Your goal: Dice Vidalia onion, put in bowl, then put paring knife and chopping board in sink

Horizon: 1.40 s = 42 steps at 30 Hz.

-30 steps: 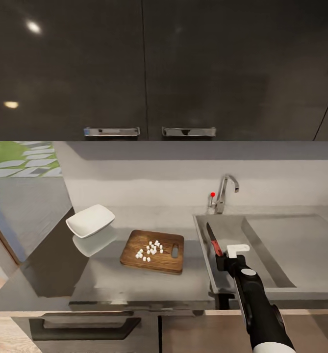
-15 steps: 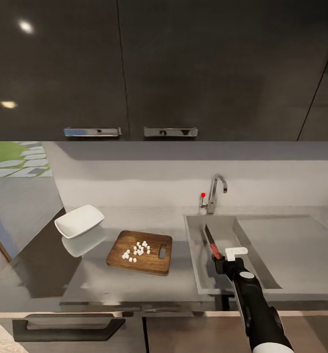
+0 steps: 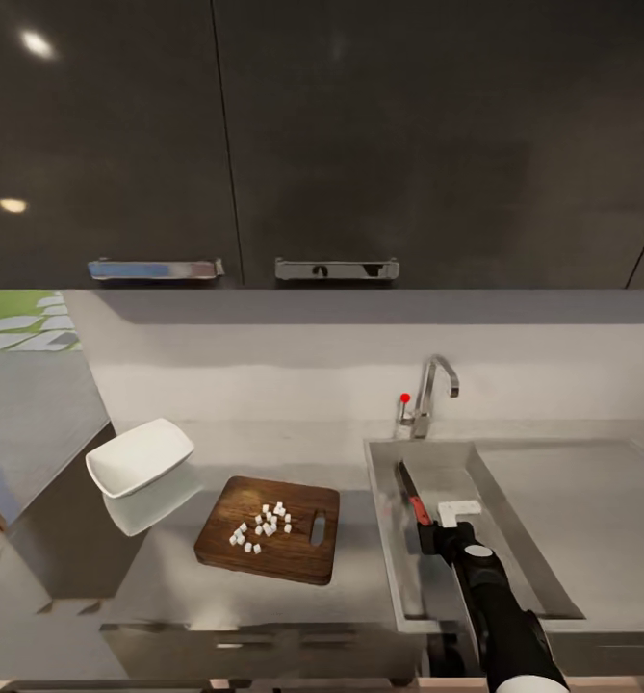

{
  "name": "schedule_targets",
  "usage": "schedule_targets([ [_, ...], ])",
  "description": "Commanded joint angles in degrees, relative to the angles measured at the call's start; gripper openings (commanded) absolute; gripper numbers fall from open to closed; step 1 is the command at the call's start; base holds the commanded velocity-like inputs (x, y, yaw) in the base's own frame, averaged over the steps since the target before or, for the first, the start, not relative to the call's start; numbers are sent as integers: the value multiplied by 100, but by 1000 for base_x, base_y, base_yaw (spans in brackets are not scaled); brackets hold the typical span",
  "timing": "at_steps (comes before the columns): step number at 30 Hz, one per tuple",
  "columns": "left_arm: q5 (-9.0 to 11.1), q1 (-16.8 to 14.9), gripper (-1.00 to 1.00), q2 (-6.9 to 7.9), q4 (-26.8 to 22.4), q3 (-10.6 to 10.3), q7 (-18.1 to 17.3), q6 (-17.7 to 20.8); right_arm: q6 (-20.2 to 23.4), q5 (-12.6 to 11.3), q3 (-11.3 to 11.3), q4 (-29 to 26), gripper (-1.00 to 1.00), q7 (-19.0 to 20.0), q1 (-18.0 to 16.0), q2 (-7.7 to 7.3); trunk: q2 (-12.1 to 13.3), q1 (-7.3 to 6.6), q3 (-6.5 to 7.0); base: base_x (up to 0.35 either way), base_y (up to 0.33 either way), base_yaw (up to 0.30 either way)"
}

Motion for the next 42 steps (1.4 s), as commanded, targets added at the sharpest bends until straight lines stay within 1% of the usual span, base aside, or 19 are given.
schedule_targets([
  [1,2,-1,100,7,-2,-19,28,-9,18,58,-24,46,-100,47,-5,8,-13,4,-12,19,0,0],
  [4,3,-1,100,7,8,-19,28,-9,-150,64,-24,424,-100,27,-5,4,-13,4,-12,6,0,0],
  [6,3,-1,100,7,15,-18,28,-9,-501,62,-24,637,-100,-111,-5,0,-13,4,-12,1,0,0],
  [8,3,-1,100,7,2,-20,28,-9,-583,60,-24,694,-100,-223,-5,4,-13,4,-12,0,0,0],
  [12,3,-1,100,7,-4,-27,28,-9,-630,56,-24,803,-100,-279,-5,7,-13,4,-12,0,0,0],
  [13,3,-1,100,7,-5,-27,28,-9,-636,27,-24,862,-100,-286,-5,8,-13,4,-12,0,0,0],
  [16,3,0,100,7,-2,-27,28,-9,-642,-163,-24,918,-100,-292,-5,2,-13,4,-12,0,0,0],
  [22,3,-1,100,4,31,-26,28,-9,-643,-223,-24,918,-100,-309,-5,-1,-13,4,-12,0,0,0],
  [23,3,-1,100,2,31,-26,28,-9,-643,-224,-24,918,100,-310,-5,-1,-13,4,-12,0,0,0],
  [30,3,-1,100,5,31,-26,28,-9,-646,-226,-24,910,100,-312,-5,-1,-13,4,-12,0,0,0],
  [32,3,-1,100,5,37,-25,28,-9,-654,-284,-24,849,100,-311,-5,-1,-13,4,-12,0,0,0],
  [33,3,-1,100,3,34,-26,28,-9,-657,-306,-21,727,100,-304,-5,-1,-13,4,-12,0,0,0],
  [35,3,0,100,5,34,-23,28,-9,-640,-324,-17,325,100,-304,-5,2,-13,4,-12,0,0,0],
  [36,3,0,100,3,37,-22,28,-9,-617,-331,-14,-25,100,-307,-5,5,-13,4,-12,0,0,0],
  [37,3,0,100,2,38,-21,28,-9,-579,-335,-1,-492,100,-309,-5,17,-13,4,-12,0,0,0],
  [38,3,0,100,1,36,-22,28,-9,-518,-336,7,-806,100,-310,-5,41,-13,4,-12,0,0,0],
  [39,3,-1,100,3,33,-20,28,-9,-282,-337,15,-1301,100,-307,-5,103,-13,4,-12,0,0,0],
  [41,3,-1,100,1,25,-20,28,-9,35,-347,27,-1668,100,-304,-5,148,-13,4,-12,0,0,0],
  [42,3,1,100,3,26,-20,28,-9,129,-351,33,-1892,100,-303,-5,203,-13,4,-12,0,0,0],
])
